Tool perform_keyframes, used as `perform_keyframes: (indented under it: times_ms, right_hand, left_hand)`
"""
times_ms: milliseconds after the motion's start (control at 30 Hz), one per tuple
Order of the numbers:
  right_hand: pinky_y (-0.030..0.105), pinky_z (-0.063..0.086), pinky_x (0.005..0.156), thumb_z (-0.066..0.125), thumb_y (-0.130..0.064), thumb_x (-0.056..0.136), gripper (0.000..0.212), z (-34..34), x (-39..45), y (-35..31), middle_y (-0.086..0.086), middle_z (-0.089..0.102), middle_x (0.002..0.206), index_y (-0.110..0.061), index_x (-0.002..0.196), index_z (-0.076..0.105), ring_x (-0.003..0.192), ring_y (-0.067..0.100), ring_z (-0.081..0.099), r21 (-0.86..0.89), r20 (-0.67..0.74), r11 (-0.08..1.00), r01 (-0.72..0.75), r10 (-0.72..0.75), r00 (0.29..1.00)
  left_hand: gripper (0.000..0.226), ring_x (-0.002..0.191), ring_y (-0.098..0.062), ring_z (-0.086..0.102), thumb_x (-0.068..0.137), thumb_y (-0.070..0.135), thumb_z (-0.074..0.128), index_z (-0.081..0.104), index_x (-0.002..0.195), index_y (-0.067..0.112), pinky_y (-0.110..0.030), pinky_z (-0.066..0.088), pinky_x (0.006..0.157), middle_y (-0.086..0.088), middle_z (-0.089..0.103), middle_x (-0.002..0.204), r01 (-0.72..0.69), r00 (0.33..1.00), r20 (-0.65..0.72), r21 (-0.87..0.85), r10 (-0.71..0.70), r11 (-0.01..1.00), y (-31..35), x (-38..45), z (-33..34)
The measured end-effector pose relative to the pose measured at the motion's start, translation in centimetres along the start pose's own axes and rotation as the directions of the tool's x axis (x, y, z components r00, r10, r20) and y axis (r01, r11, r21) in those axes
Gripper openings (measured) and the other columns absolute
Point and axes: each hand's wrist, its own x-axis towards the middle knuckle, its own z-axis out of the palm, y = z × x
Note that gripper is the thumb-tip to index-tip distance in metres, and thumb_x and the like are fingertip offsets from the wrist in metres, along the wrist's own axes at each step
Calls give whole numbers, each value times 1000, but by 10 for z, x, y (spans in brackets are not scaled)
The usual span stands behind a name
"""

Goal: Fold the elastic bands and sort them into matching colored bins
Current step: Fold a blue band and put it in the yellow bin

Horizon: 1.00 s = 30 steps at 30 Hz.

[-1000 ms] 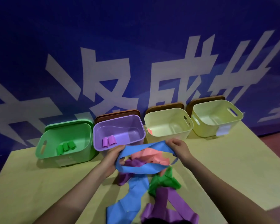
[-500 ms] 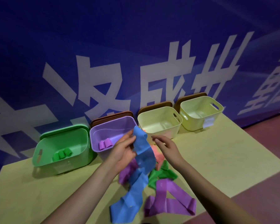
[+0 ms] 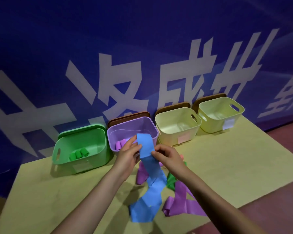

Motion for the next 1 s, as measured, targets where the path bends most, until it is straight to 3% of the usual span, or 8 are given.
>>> perform_keyframes:
  times_ms: [133, 233, 300, 367, 533, 700, 900, 1000]
  right_hand:
    - [32, 43, 73, 68, -32, 74, 46, 1, 12, -7, 24, 55, 81, 9, 92, 58, 78, 18, 51, 17, 32, 1000, 2, -2, 999]
    - [22, 44, 68, 69, -8, 83, 21, -6, 23, -10, 15, 55, 75, 10, 89, 60, 71, 10, 51, -16, -3, 1000, 13, -13, 1000]
    - [16, 42, 63, 66, 2, 85, 5, -14, 29, -13, 5, 53, 71, 5, 84, 62, 63, 4, 48, -32, -47, 999, 26, -27, 999]
    - [18, 42, 64, 66, 2, 85, 6, -24, 33, -16, 2, 54, 69, -2, 81, 64, 64, 5, 48, -38, -68, 998, 45, -47, 997]
    - [28, 42, 65, 64, -19, 85, 12, -53, 49, -22, 6, 58, 70, -11, 76, 64, 66, 9, 50, -132, -26, 987, 88, -92, 995]
    - [27, 43, 66, 62, -8, 90, 27, -81, 67, -35, -9, 58, 66, -27, 70, 62, 65, 7, 51, -177, -20, 975, 133, -139, 990]
    - [25, 46, 64, 68, -6, 85, 26, -97, 77, -38, -13, 59, 57, -25, 67, 64, 59, 3, 54, -131, -59, 988, 77, -85, 995]
    - [26, 45, 63, 67, -7, 86, 22, -107, 73, -36, -8, 58, 60, -21, 69, 64, 59, 7, 52, -103, -48, 993, 57, -62, 997]
  left_hand:
    - [22, 78, -16, 61, 95, 8, 52, 57, 114, 17, -26, 46, 66, -4, 67, 92, 61, 994, -102, 107, -50, 992, -4, 2, -3]
    - [7, 77, -18, 62, 94, 13, 55, 61, 92, 14, -26, 49, 66, -6, 66, 86, 50, 990, -139, 242, -17, 969, -3, 5, 1]
    - [13, 78, -22, 62, 95, 18, 55, 59, 84, 11, -31, 51, 72, -10, 64, 85, -21, 981, -175, 315, 80, 949, -5, 9, 5]
    - [16, 80, -21, 60, 96, 22, 55, 57, 82, 13, -33, 50, 76, -9, 61, 83, -116, 955, -208, 389, 210, 914, -5, 13, 11]
    - [10, 90, -2, 58, 95, 19, 57, 65, 93, 25, -15, 46, 78, 6, 63, 98, -358, 881, -86, 520, 464, 775, 3, 28, 30]
    - [20, 91, -2, 62, 96, 15, 52, 67, 90, 27, -17, 48, 83, 6, 69, 94, -404, 894, 41, 504, 447, 763, 1, 39, 57]
    - [13, 82, -3, 62, 83, 31, 56, 68, 87, 27, -26, 49, 78, 11, 71, 87, -385, 876, -57, 514, 478, 767, -9, 44, 77]
    - [13, 77, -2, 61, 92, 16, 60, 67, 86, 26, -25, 49, 74, 10, 70, 84, -363, 882, -72, 526, 465, 769, -14, 42, 89]
